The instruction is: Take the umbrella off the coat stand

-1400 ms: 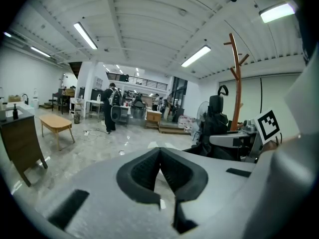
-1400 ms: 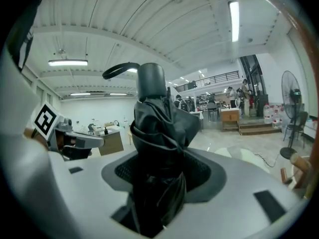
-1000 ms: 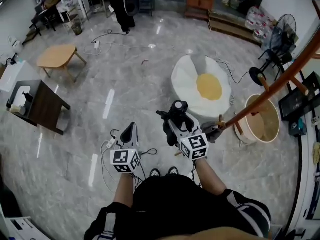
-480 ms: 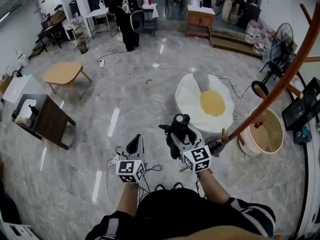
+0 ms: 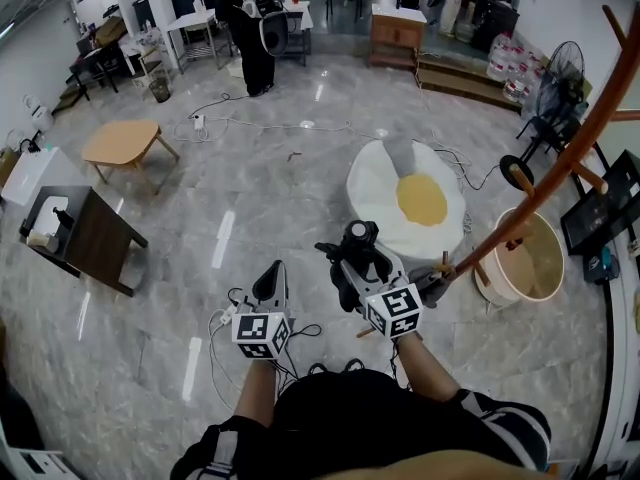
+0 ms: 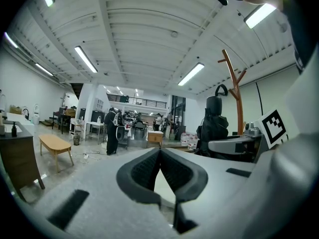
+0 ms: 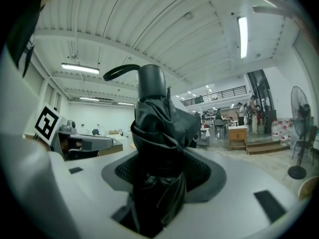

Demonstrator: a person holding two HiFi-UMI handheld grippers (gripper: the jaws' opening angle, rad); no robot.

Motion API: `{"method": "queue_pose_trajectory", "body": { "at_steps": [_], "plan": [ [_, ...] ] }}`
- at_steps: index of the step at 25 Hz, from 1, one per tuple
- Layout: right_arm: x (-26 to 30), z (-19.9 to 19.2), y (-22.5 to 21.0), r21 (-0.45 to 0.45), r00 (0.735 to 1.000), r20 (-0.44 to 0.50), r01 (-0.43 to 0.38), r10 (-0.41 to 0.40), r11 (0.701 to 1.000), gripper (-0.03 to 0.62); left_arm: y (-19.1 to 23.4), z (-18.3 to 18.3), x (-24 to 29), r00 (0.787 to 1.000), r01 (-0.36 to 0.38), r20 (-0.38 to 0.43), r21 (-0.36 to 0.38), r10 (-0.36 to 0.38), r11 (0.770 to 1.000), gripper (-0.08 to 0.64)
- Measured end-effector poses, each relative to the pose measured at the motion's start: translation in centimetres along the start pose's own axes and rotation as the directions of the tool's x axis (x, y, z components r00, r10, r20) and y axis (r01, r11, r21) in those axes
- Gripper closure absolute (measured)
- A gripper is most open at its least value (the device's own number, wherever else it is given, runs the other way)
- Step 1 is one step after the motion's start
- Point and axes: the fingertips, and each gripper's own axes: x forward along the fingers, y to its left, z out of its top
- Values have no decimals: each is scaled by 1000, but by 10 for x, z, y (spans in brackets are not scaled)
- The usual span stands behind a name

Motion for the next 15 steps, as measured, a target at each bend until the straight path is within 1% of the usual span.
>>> {"method": "queue_pose_trajectory", "body": {
  "at_steps": [3,8,12,15],
  "plan": [
    [1,0,-2,-8,1000,7,7,-7,1000,357,2,-1,2,1000,-1,-3,3,1,1000,563],
    [6,1,-4,4,1000,7,17,-17,1000,357,8,3,3,1000,-6,-3,12,6,1000,563],
    [1,1,-6,-8,1000,9,25,-25,1000,359,2,5,3,1000,8,3,21,-8,1000,563],
    [4,0,-5,-4,1000,16,20,-20,1000,359,3,4,2,1000,5,-2,27,-5,1000,563]
  ]
}}
